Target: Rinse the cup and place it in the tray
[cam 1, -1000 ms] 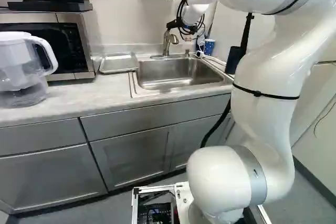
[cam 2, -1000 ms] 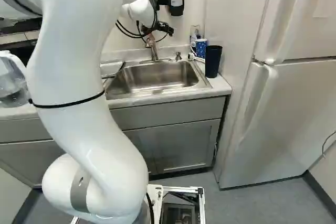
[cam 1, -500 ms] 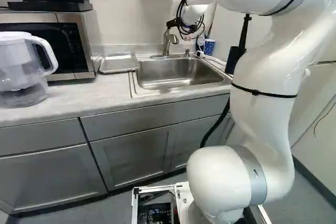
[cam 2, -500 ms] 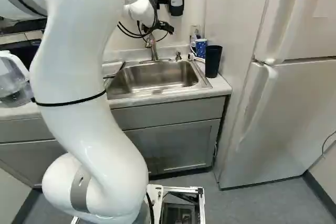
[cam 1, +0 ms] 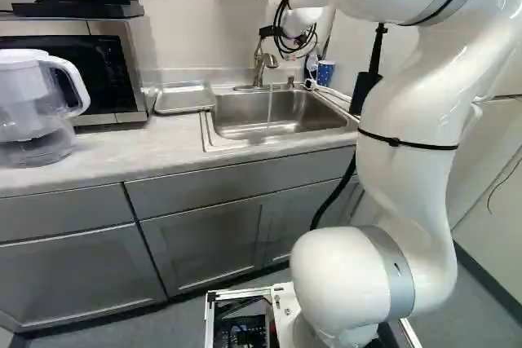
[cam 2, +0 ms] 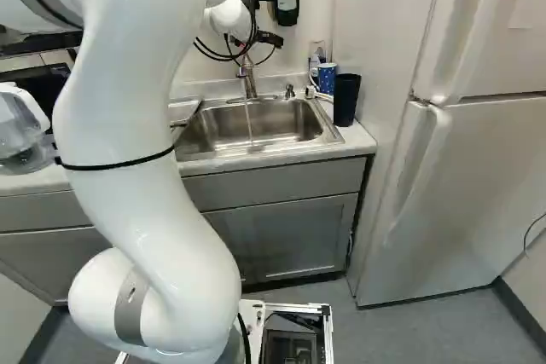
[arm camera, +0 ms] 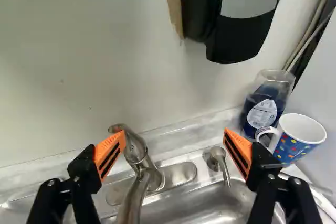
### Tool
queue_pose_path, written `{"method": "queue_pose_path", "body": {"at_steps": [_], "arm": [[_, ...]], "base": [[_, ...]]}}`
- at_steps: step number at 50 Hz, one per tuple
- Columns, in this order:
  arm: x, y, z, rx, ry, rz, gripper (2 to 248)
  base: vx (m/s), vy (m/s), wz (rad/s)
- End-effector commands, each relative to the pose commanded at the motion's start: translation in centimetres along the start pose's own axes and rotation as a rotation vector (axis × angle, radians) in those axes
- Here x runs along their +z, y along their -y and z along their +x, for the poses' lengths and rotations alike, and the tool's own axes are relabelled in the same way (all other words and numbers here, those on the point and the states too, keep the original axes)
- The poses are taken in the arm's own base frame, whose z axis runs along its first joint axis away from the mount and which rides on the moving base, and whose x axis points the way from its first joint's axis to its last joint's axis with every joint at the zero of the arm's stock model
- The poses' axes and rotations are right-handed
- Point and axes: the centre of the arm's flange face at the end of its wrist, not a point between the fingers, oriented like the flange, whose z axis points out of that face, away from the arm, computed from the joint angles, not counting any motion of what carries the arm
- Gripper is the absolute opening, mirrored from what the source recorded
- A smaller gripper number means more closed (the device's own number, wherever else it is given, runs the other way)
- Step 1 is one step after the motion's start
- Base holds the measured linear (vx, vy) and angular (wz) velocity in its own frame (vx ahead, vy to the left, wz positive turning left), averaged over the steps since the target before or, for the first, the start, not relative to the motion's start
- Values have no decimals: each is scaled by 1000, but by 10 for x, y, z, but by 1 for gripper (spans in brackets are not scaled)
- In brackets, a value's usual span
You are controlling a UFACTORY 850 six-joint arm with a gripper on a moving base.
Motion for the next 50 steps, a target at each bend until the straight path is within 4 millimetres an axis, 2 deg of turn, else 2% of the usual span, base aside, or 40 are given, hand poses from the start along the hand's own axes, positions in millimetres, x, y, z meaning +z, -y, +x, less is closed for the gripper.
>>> {"method": "queue_pose_path", "body": {"at_steps": [36,50], "arm": [[2,0,2,0,-16,0,247],[-17,4,-3,-2,-9,6,247]], "base": [[0,0,0],[0,0,0]]}}
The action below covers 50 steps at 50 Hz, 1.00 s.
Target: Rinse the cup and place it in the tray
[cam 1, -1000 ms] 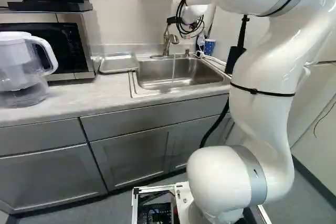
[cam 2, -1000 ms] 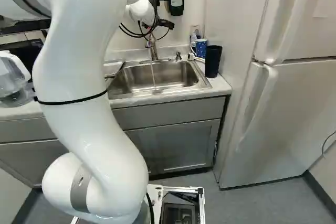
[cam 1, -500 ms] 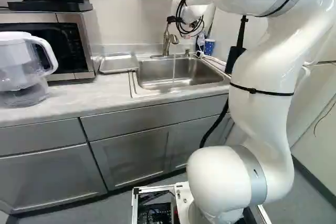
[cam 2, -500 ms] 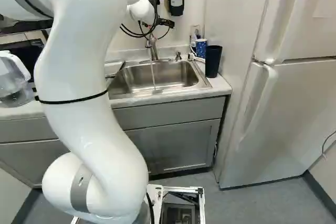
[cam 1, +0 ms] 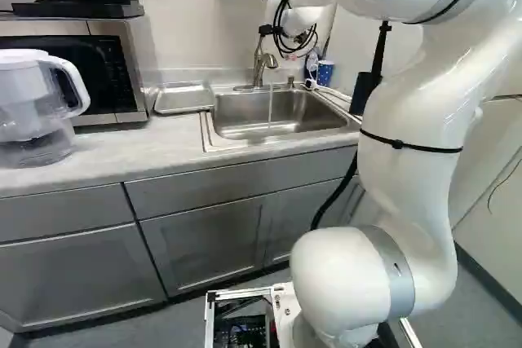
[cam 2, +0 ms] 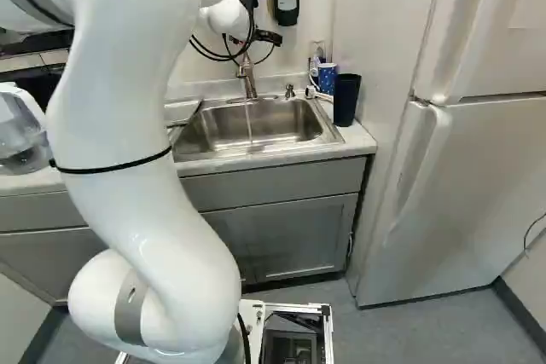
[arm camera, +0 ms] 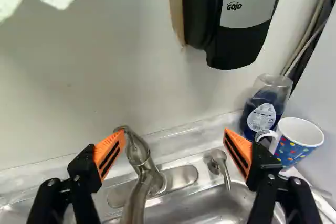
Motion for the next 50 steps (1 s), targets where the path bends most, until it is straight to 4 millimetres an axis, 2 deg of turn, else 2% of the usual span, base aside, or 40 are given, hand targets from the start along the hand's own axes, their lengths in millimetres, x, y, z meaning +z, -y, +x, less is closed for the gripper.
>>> {"method": "queue_pose_path", "body": {"at_steps": [23,50], "arm": [[-46,7,-13,-5,21,14,247],[-100,9,-37,-10,115,24,247]], "base": [[0,0,0],[0,0,0]]}}
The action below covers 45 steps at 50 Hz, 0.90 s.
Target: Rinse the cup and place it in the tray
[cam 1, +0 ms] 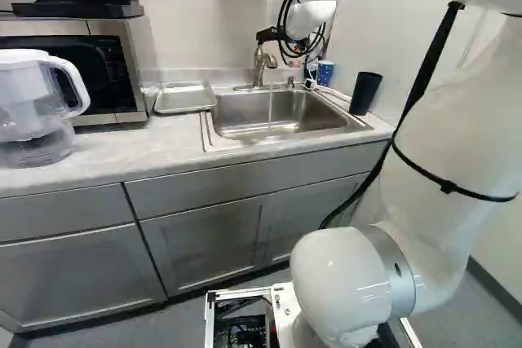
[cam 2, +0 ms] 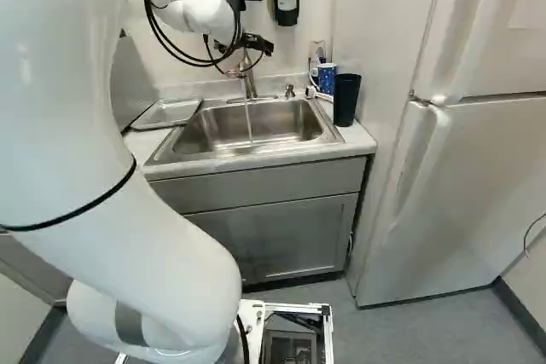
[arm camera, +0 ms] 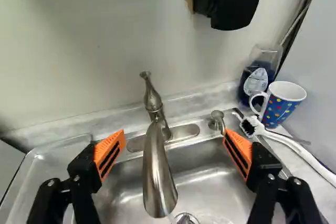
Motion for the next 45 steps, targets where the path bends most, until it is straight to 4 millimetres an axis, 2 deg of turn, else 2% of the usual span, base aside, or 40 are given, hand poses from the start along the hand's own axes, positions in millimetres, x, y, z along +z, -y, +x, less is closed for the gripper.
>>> {"method": "queue_pose_path", "body": {"at_steps": [32,45], "arm": [[-50,-13,-34,10,123,-19,247],[-56,-15,-41,12,175,-21,247]], "base": [[0,0,0],[0,0,0]]}}
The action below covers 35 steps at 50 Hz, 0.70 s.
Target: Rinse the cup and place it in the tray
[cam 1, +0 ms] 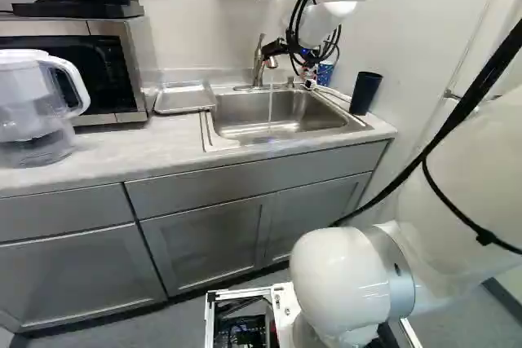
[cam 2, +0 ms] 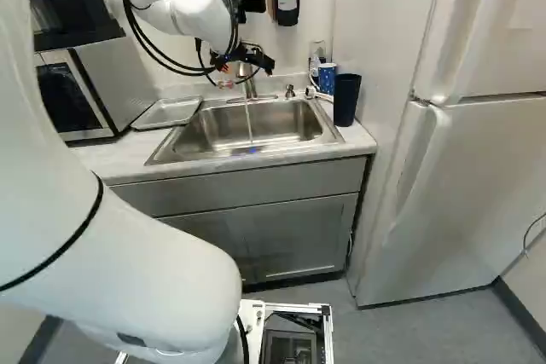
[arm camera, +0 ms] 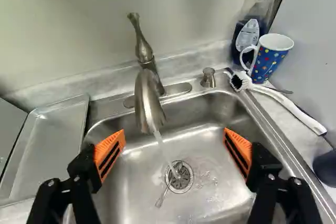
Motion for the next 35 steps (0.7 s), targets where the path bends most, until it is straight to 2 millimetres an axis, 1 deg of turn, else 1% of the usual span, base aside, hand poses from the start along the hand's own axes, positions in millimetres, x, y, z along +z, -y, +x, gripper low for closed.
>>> {"method": "queue_pose_path", "body": {"at_steps": [35], "arm": [[-1,0,-11,0,126,0,247]], "base": [[0,0,0]]}}
